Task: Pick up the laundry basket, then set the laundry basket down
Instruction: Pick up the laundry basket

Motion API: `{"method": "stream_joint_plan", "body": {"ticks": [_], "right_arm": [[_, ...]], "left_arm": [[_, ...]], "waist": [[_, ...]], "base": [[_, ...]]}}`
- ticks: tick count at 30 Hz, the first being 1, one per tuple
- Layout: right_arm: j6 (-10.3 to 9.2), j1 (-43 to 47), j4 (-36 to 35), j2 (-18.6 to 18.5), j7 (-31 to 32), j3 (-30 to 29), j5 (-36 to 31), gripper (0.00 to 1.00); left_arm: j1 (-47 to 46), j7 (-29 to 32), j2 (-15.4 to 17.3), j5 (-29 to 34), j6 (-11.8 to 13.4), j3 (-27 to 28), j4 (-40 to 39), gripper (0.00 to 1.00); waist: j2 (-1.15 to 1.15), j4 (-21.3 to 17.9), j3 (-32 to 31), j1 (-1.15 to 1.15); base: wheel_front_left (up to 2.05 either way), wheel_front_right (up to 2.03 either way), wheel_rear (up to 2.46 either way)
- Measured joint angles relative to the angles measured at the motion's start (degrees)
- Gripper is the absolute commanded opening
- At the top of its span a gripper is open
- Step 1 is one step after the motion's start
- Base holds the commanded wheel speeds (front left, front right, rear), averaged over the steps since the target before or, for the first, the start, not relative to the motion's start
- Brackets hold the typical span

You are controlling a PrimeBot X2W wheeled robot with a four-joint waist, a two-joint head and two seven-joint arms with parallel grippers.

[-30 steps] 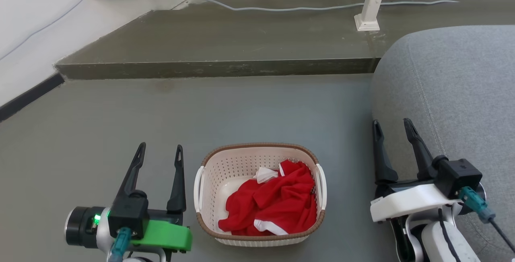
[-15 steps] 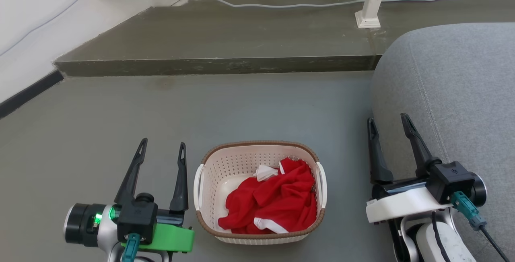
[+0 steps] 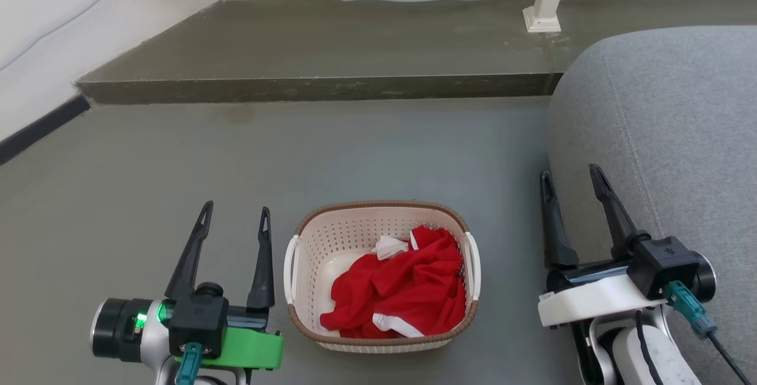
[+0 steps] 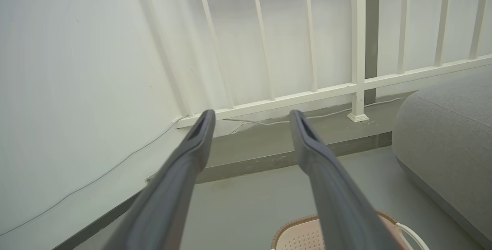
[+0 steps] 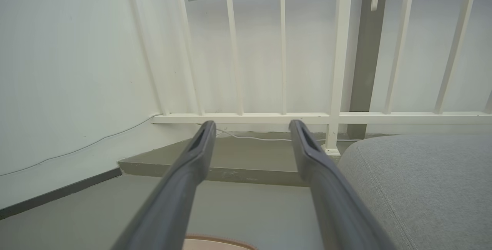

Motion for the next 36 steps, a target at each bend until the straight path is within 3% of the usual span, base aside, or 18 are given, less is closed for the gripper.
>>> {"method": "stream_joint_plan", "body": {"ticks": [18,36], "right_arm": [[0.00,-4.3,0.9,0.0,-0.2,-1.9,0.2,1.00],[1.30,-16.0,14.3,-0.3,-0.2,-3.0,3.9,1.00]], "left_arm": [[-2.7,0.0,0.0,-0.7,0.0,0.7,2.4,1.00],[-16.4,-0.1,-0.3,-6.7,0.0,3.2,18.1,1.00]], "waist": [[0.00,-0.1,8.5,0.00],[0.00,0.1,22.6,0.00]], "base": [[0.00,0.00,0.00],[0.00,0.00,0.00]]}}
